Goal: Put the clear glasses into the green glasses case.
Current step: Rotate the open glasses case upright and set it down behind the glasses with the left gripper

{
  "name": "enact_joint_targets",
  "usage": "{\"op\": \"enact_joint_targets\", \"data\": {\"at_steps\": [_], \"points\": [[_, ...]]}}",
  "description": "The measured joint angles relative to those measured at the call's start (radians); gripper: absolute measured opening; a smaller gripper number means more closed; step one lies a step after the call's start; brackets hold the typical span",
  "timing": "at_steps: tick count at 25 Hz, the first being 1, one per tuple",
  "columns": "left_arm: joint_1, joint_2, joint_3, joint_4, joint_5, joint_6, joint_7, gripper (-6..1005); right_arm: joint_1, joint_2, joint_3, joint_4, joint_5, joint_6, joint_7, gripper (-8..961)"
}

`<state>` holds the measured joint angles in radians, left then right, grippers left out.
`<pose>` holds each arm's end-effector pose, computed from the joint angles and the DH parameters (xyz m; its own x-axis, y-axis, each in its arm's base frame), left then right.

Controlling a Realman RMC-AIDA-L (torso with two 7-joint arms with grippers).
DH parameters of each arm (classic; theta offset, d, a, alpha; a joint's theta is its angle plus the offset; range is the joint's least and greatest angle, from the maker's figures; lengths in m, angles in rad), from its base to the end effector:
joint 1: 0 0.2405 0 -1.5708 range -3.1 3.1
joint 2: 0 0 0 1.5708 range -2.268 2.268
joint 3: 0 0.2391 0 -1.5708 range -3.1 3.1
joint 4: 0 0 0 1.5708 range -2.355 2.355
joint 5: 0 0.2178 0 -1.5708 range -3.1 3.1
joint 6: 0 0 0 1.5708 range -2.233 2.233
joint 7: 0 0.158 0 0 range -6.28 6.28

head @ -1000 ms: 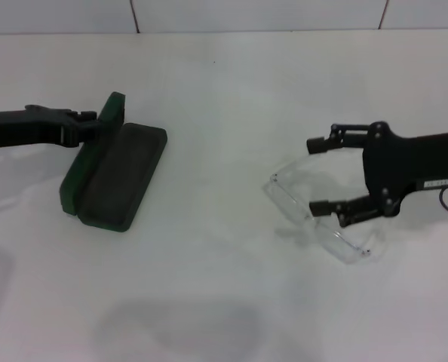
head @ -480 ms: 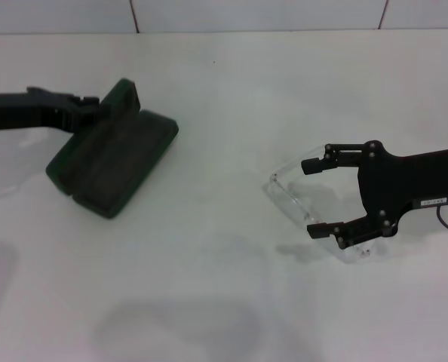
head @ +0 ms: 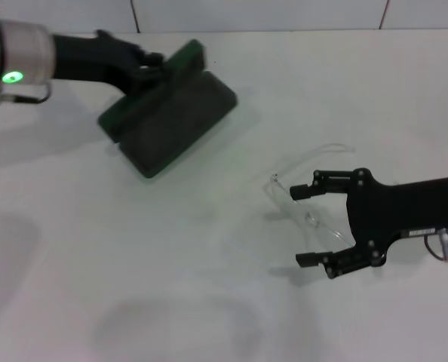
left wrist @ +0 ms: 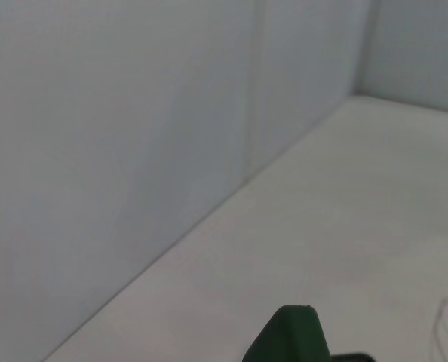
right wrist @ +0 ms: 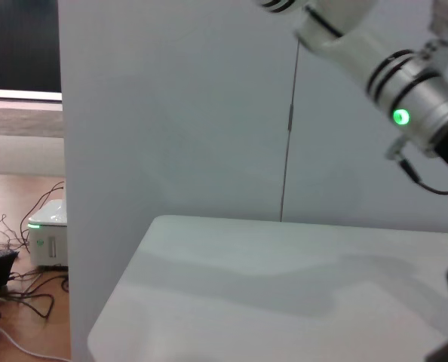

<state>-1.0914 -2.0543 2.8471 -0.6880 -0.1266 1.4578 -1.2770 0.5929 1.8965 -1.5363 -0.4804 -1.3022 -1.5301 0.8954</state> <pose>-0.2103 0.4273 0.0287 0.9170 0.2865 0.2776 0.3783 -0.8455 -0.3768 0.2083 0.3163 -0.0330 0.8703 0.1305 -0.4750 0.1040 -0.9912 -0.0817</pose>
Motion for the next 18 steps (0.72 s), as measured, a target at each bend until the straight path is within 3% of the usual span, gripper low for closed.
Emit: {"op": "enact_joint_targets", "data": {"at_steps": [5,8,18], "points": [[-0.095,-0.028,0.000,0.074,0.109,-0.099,0.048,212,-0.033,0.020,0.001,0.003,-0.002,-0.001,-0.026,868],[-0.153,-0.030,0.000,0.183,0.211,-0.162,0.071,211,-0.058,0.030,0.001,0.003,-0.002,-0.001,-0.043,869],[-0.235,-0.032,0.000,0.265,0.344,-0.159,0.079,209,-0.082,0.042,0.015,0.010,-0.001,-0.003,-0.050,867]]}}
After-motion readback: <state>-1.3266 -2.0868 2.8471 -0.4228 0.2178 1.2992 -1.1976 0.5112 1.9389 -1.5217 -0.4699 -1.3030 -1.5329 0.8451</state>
